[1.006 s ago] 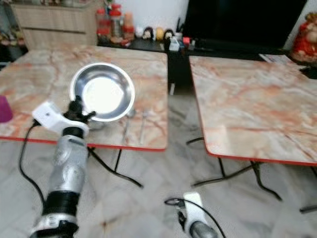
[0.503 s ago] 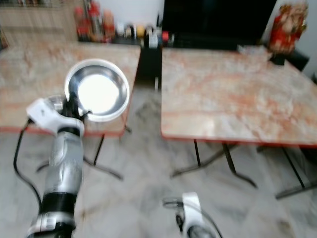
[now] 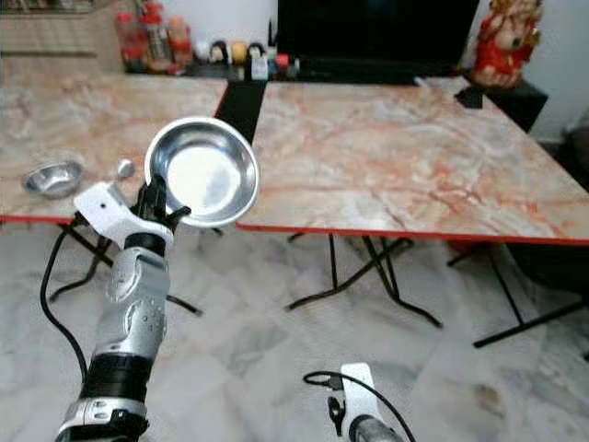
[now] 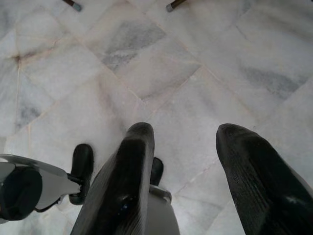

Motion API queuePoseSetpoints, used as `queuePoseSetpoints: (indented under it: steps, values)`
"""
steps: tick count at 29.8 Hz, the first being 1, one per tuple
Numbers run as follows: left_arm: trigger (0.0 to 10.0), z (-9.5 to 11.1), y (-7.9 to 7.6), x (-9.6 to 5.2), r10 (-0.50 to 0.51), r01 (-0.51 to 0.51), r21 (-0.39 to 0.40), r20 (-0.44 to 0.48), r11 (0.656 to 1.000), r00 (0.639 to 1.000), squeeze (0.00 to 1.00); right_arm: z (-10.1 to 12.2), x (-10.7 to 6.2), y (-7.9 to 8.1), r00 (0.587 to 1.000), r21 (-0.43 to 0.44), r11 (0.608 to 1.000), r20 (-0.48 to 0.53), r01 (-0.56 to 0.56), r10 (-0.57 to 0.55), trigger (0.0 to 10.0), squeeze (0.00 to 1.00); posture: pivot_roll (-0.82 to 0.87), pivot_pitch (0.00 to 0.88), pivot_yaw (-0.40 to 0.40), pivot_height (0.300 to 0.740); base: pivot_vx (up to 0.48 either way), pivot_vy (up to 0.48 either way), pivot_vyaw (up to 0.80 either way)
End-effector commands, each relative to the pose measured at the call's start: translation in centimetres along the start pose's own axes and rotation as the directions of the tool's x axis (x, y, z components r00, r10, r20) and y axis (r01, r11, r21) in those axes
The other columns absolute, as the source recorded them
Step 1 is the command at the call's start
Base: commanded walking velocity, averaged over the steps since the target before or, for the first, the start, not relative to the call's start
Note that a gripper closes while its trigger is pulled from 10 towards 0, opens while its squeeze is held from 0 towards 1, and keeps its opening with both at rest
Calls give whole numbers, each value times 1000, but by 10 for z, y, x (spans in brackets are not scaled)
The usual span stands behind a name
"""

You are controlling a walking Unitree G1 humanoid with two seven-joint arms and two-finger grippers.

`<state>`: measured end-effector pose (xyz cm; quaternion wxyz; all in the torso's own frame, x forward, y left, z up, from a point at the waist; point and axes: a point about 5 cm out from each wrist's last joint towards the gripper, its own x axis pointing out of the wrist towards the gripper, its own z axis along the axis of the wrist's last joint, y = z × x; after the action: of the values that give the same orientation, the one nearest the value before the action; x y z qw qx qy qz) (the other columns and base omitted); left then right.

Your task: Setting the table

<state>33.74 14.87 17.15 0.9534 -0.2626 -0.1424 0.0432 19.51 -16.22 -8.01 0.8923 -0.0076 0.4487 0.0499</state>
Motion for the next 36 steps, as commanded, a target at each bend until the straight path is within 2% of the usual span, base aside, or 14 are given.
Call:
queuePoseSetpoints:
  steps: [1, 31, 36]
  values:
    - [10000, 6, -1, 2, -10, 10, 12, 23, 1000, 1000, 0, 4, 1, 0, 1000, 0, 1000, 11, 3, -3, 10000, 0, 82, 0, -38, 740, 386, 0, 0]
    - [10000, 6, -8, 4, -47, 47, 9, 22, 999, 999, 0, 5, 1, 1, 1000, 5, 1000, 12, 1, -1, 10000, 0, 80, 0, -35, 740, 437, 0, 0]
    - [10000, 1, -14, 5, -69, 69, 9, -1, 998, 998, 0, 6, 1, 0, 1000, 4, 1000, 12, 5, -5, 10000, 0, 70, 0, -33, 740, 339, 0, 0]
